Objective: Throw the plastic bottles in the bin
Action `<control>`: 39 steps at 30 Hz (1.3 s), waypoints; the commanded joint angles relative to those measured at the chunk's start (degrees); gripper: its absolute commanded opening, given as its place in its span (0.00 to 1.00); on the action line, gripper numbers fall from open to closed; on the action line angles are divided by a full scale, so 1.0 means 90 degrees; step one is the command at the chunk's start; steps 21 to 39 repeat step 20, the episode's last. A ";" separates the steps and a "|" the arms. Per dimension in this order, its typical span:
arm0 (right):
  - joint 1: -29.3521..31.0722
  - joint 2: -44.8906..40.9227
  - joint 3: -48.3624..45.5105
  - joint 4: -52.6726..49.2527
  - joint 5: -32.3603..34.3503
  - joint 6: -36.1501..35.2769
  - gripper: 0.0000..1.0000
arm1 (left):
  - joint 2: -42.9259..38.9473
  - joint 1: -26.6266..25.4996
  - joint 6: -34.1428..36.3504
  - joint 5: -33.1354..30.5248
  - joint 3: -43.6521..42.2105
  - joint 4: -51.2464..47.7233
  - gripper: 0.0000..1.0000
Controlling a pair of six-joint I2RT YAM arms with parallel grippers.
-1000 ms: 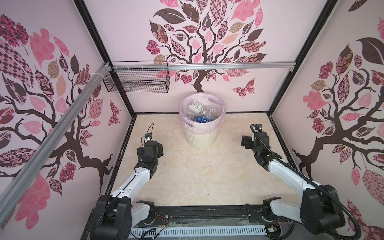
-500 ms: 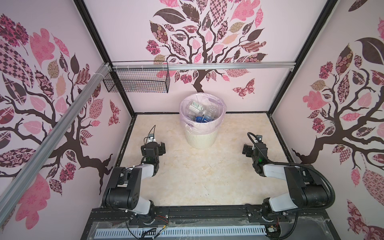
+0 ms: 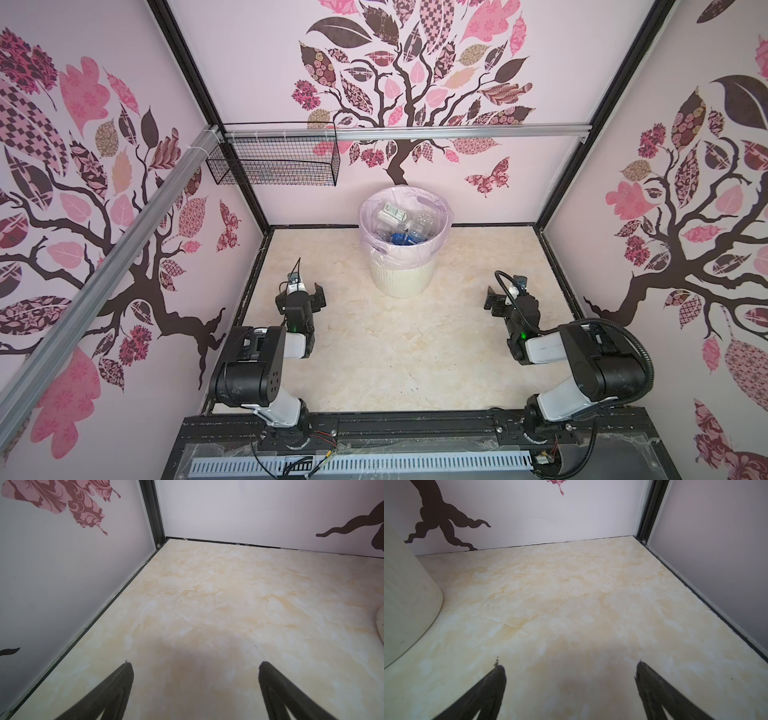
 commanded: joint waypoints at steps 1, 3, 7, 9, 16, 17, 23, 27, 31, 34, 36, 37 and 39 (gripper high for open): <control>-0.0036 0.0000 0.0076 0.0330 -0.0061 -0.0032 1.00 | 0.0042 0.0028 -0.0077 0.0037 -0.0106 0.0389 0.98; -0.0036 -0.0002 0.0073 0.0338 -0.0049 -0.0034 1.00 | -0.0036 0.0028 -0.0091 0.0049 -0.0087 0.0238 0.98; -0.0036 0.0000 0.0058 0.0347 -0.0051 -0.0034 1.00 | -0.0053 -0.0015 -0.0071 -0.0001 -0.0104 0.0255 0.98; -0.0036 0.0000 0.0063 0.0343 -0.0047 -0.0034 1.00 | -0.0065 -0.0050 -0.0052 -0.0033 -0.0097 0.0212 0.98; -0.0045 0.0031 0.0155 0.0204 -0.0088 -0.0010 1.00 | -0.0068 -0.0041 -0.0052 -0.0029 -0.0103 0.0215 0.98; -0.0045 0.0020 0.0142 0.0204 -0.0078 -0.0017 1.00 | -0.0061 -0.0041 -0.0052 -0.0027 -0.0107 0.0208 0.98; -0.0043 0.0000 0.0076 0.0324 -0.0069 -0.0034 1.00 | -0.0068 -0.0040 -0.0053 -0.0023 -0.0103 0.0216 0.98; -0.0043 0.0000 0.0076 0.0324 -0.0069 -0.0034 1.00 | -0.0068 -0.0040 -0.0053 -0.0023 -0.0103 0.0216 0.98; -0.0043 0.0000 0.0076 0.0324 -0.0069 -0.0034 1.00 | -0.0068 -0.0040 -0.0053 -0.0023 -0.0103 0.0216 0.98; -0.0043 0.0000 0.0076 0.0324 -0.0069 -0.0034 1.00 | -0.0068 -0.0040 -0.0053 -0.0023 -0.0103 0.0216 0.98; -0.0043 0.0000 0.0076 0.0324 -0.0069 -0.0034 1.00 | -0.0068 -0.0040 -0.0053 -0.0023 -0.0103 0.0216 0.98; -0.0043 0.0000 0.0076 0.0324 -0.0069 -0.0034 1.00 | -0.0068 -0.0040 -0.0053 -0.0023 -0.0103 0.0216 0.98; -0.0043 0.0000 0.0076 0.0324 -0.0069 -0.0034 1.00 | -0.0068 -0.0040 -0.0053 -0.0023 -0.0103 0.0216 0.98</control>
